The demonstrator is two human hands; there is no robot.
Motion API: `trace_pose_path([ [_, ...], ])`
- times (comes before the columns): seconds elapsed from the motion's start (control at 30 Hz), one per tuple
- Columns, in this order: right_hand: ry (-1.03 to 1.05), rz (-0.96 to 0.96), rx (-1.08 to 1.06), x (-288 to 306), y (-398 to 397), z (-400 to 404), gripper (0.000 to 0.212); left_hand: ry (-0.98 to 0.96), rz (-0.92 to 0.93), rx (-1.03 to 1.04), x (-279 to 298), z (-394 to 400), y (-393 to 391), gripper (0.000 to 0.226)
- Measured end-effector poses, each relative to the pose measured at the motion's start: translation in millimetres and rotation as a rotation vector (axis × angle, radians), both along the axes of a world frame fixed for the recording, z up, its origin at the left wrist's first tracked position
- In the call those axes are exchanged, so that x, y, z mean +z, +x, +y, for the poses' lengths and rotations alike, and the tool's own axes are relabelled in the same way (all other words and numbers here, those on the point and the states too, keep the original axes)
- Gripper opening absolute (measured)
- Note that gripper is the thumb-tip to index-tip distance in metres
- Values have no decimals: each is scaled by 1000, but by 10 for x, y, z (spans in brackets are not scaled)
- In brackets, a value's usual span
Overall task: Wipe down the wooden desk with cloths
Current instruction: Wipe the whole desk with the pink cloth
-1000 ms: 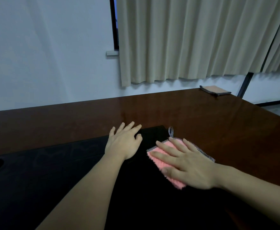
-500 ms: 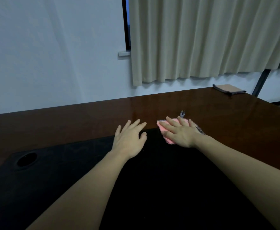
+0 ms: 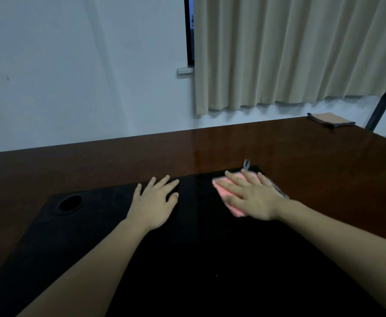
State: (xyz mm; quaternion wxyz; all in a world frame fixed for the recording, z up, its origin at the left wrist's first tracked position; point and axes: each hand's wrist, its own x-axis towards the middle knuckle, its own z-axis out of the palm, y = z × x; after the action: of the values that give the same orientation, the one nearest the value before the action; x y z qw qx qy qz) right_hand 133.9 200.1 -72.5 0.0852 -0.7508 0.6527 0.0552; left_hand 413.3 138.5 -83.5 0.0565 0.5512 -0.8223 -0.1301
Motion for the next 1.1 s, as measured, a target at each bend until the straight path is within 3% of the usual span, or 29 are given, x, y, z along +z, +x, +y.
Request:
trace_pose_path([
  [0.23, 22, 13, -155, 30, -3, -697, 58, -23, 1, 10, 21, 26, -5, 50],
  [0.37, 29, 22, -23, 77, 218, -284, 60, -28, 5, 11, 16, 56, -18, 50],
  [0.47, 36, 9, 148, 56, 422, 233, 78, -41, 13, 14, -7, 70, -9, 50],
  [0.57, 27, -31, 206, 4, 490, 538, 65, -48, 14, 19, -29, 55, -7, 51],
  [0.67, 38, -47, 186, -4, 467, 475, 60, -46, 13, 12, -38, 35, -6, 51],
  [0.77, 0, -16, 122, -12, 430, 141, 69, -34, 23, 9, -35, 6, 4, 51],
  [0.97, 5, -7, -106, 15, 481, -701, 56, -34, 32, -5, -16, 11, 11, 51],
  [1.1, 20, 9, -95, -4, 615, -618, 56, -39, 59, -1, -8, 30, 9, 52],
])
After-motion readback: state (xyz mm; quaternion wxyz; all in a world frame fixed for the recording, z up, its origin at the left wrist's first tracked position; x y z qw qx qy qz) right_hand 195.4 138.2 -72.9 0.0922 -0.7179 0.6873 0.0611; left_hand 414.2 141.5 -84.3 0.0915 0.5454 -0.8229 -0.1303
